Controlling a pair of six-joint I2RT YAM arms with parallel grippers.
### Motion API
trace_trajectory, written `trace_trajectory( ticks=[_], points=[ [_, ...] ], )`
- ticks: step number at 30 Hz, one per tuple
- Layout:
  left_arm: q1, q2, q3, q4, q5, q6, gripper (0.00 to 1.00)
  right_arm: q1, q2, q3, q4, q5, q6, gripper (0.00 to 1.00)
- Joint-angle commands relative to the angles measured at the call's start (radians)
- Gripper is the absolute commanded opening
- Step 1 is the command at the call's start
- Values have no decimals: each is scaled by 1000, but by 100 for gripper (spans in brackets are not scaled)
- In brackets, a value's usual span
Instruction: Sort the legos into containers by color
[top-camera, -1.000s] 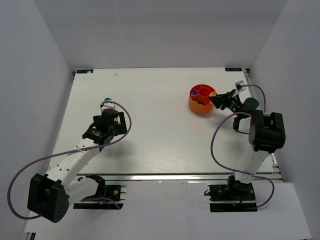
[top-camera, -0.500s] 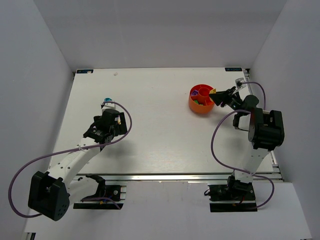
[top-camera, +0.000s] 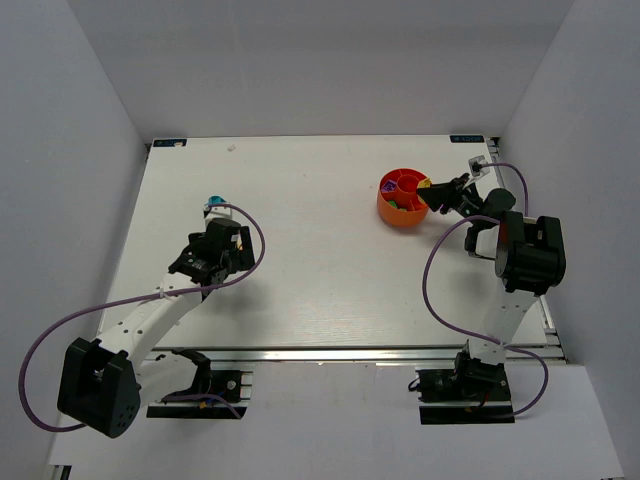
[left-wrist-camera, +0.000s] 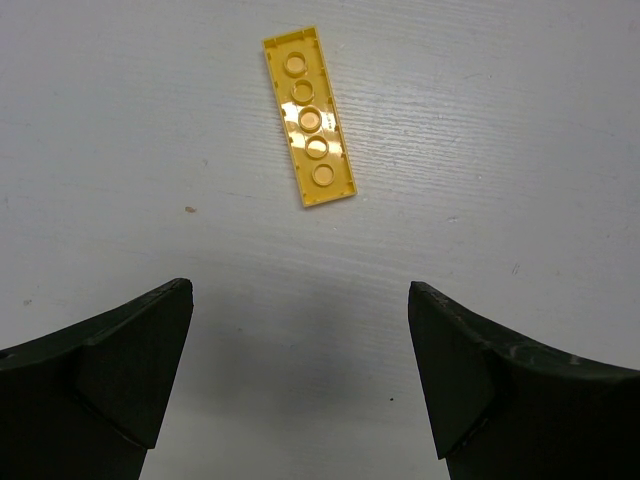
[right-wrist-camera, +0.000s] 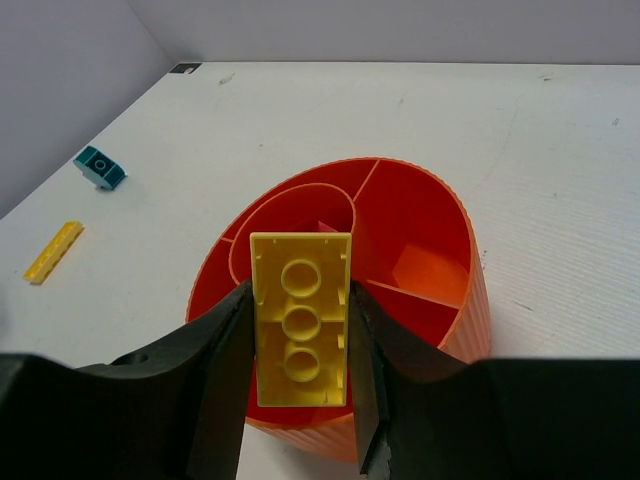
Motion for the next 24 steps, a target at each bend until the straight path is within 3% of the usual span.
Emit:
trace_trajectory(
  ticks=[1,2,5,19,20,24],
  points=[
    [3,-6,37,3,2,-8,98,2,7,31,449,-15,7,37],
    [3,-6,35,0,2,-7,98,2,9,31,448,-16,5,45],
    [3,-6,37,0,4,-8,98,2,9,27,446,-16,7,55],
    [3,-6,34,3,8,-11,96,-7,-42,4,458,-12,10,65],
    [3,-3,32,6,10,-14,93,-10,-57,-6,460,-9,8,65],
    [3,40,40,-11,-16,-74,52,-41,-214,-38,327,37,-21,63]
  ],
)
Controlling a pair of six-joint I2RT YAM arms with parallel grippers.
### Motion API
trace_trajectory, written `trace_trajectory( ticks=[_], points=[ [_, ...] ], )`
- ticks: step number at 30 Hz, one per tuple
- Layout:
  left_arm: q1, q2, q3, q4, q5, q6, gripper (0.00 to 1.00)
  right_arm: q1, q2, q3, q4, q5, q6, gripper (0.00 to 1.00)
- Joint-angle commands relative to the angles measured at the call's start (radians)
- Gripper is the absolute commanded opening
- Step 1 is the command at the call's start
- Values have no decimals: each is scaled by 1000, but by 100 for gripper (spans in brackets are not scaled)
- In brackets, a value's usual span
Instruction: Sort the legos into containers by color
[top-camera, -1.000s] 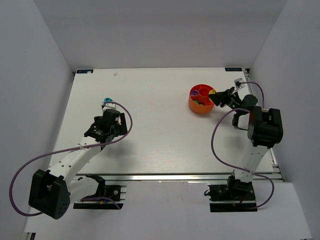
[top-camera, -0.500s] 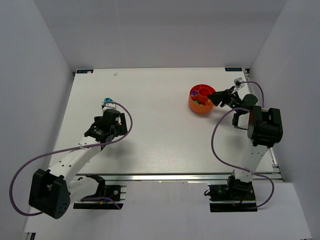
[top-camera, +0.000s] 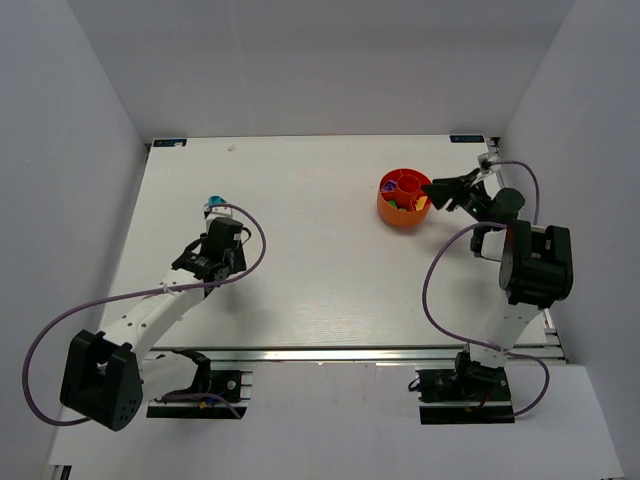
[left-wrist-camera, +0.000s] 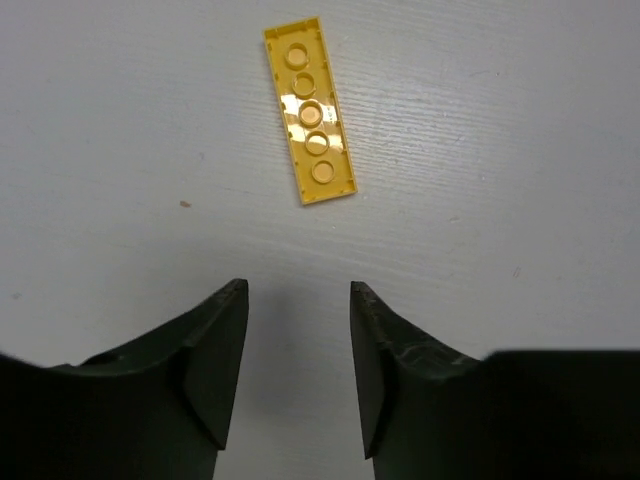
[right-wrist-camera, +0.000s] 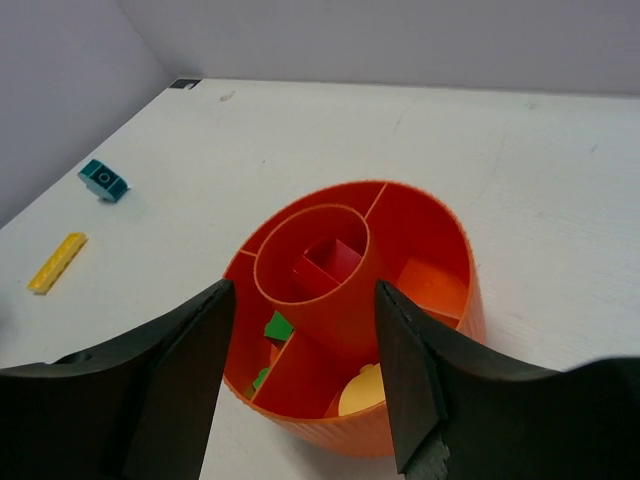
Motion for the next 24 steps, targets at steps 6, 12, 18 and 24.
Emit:
trace_trajectory(
  ticks=[6,12,18,24],
  points=[
    [58,229,125,-64,20,-103,67,-13,-506,-2,-462,169,-471,58],
    [96,427,262,-72,87,-117,84,-14,-747,36,-917,165,-645,89],
    [145,605,403,-84,115,-143,81,-21,-886,26,-1090,22,-591,89],
    [164,699,474,-104,112,-168,69,-27,-927,4,-1104,-4,-563,89]
  ],
)
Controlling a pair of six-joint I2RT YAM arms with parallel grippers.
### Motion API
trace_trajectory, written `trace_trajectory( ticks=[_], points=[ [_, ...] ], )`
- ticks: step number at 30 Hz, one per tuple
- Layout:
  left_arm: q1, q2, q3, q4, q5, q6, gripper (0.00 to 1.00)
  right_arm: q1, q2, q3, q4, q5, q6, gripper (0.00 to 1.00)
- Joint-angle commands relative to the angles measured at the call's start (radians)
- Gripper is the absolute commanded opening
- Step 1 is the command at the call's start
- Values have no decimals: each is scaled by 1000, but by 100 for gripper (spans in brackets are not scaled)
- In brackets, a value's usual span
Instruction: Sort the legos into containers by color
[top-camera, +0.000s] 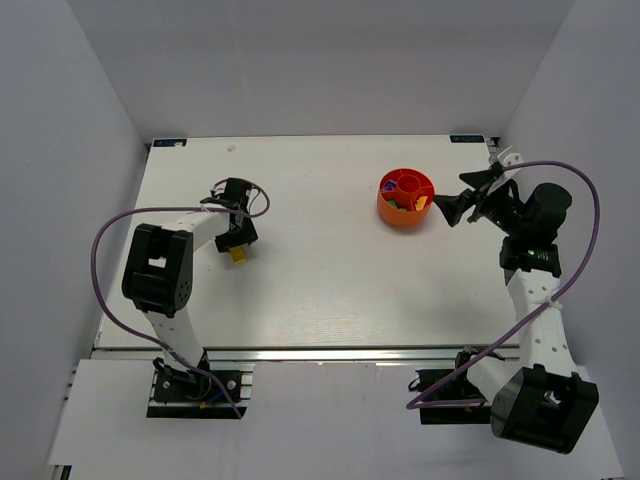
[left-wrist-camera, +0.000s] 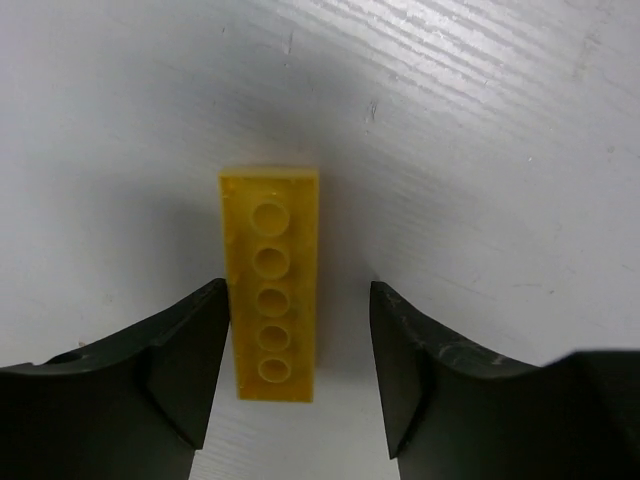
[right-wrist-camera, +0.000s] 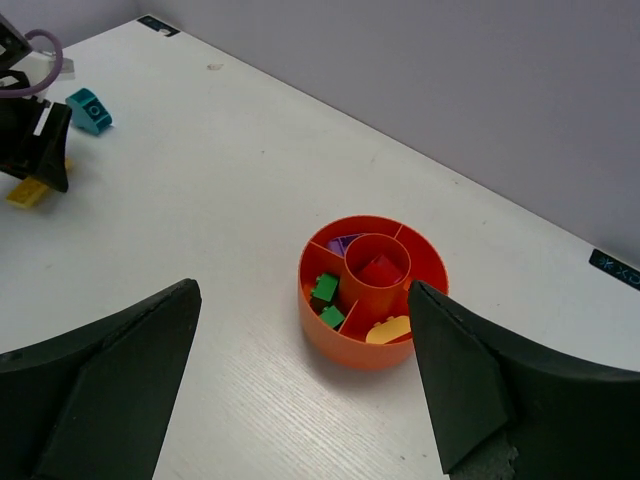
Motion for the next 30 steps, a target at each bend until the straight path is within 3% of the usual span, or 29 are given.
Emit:
trace_trajectory(
  ticks=[1,9,13,14,16,17,18,19,20,21,23,28,29,30],
  points=[
    [7,9,37,-14,-1,-25,67,-12,-22,-6,-53,-40,12,89],
    [27,33,40,-5,2,-23,39,-31,-48,-11,-62,-72,31,89],
    [5,-31,17,33,74,33,5,-47,-55,-14,-79,-86,34,88],
    [-9,-83,4,82,188,99,0,-53,-58,-11,-80,-92,35,85],
    [-18,-151,-34,189,414,176,0,-59,-56,-9,-76,-92,51,79],
    [-32,-187,-95,255,529,240,0,-67,-52,-9,-73,-94,60,73],
    [-41,-253,-127,414,668,270,0,-76,-49,-5,-70,-98,83,53],
    [-68,-279,-150,484,887,281,0,-85,-45,-6,-59,-100,92,42],
    [-87,-296,-170,539,951,281,0,-88,-39,-6,-51,-99,119,31],
    [-105,-318,-190,673,999,281,0,-96,-38,-11,-41,-92,142,13],
    [-160,-320,-201,781,1073,276,0,-114,-27,-12,-27,-73,205,0],
    [-274,-216,-138,1093,1180,282,0,-139,39,37,-111,-111,267,0],
    [-292,-194,-119,1131,1206,284,0,-143,50,44,-120,-132,282,8],
    [-329,-170,-96,1179,1213,294,0,-143,59,69,-151,-166,288,24]
  ],
)
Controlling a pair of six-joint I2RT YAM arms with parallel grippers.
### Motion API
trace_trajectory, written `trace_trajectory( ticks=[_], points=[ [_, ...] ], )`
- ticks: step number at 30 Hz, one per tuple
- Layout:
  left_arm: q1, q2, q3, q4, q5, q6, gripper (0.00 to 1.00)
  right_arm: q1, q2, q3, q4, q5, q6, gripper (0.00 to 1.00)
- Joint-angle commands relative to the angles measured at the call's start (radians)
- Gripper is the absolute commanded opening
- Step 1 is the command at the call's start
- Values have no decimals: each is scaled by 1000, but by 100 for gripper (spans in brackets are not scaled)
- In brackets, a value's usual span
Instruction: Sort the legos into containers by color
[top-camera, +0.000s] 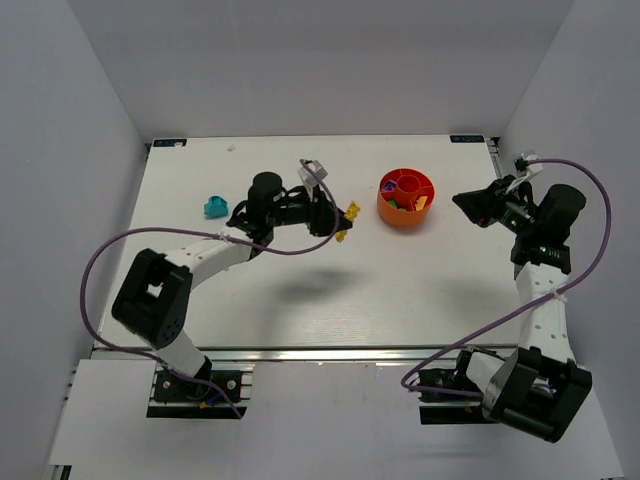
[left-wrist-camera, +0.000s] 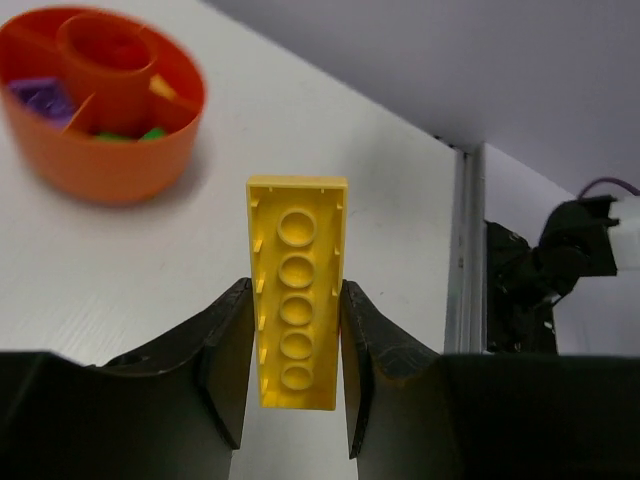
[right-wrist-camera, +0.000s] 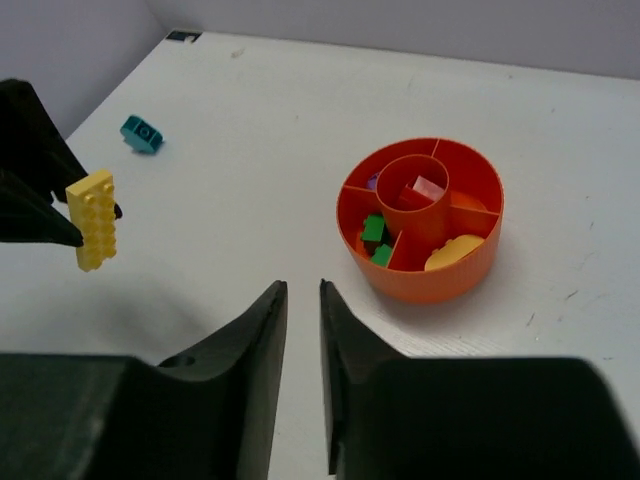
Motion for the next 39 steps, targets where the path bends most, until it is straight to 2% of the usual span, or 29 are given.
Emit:
trace_trajectory(
  ticks=[1,3,5,6,10,17,23,27,39],
  points=[
    [-67,82,121,235,141,50,0,-5,49,82,-66,-93,62,28],
    [-112,165,198,214,119,120,0,-3,63,123,-111,-118,56,41],
    [-138,240,260,272,99,150,0,-7,66,128,-111,-116,57,44],
    [-161,265,272,357,69,148,0,-7,61,122,-111,-107,62,45],
    [-192,404,401,496,-3,153,0,-19,35,111,-105,-63,68,46],
    [-222,670,702,567,-100,119,0,-65,-6,104,-111,77,117,45],
    [-282,844,929,544,-265,180,0,-106,-29,81,-95,68,145,44],
    [-302,956,1117,475,-293,188,0,-119,-25,71,-83,54,152,44],
    [-302,1026,1133,487,-387,202,0,-148,-28,48,-68,23,160,44]
  ],
)
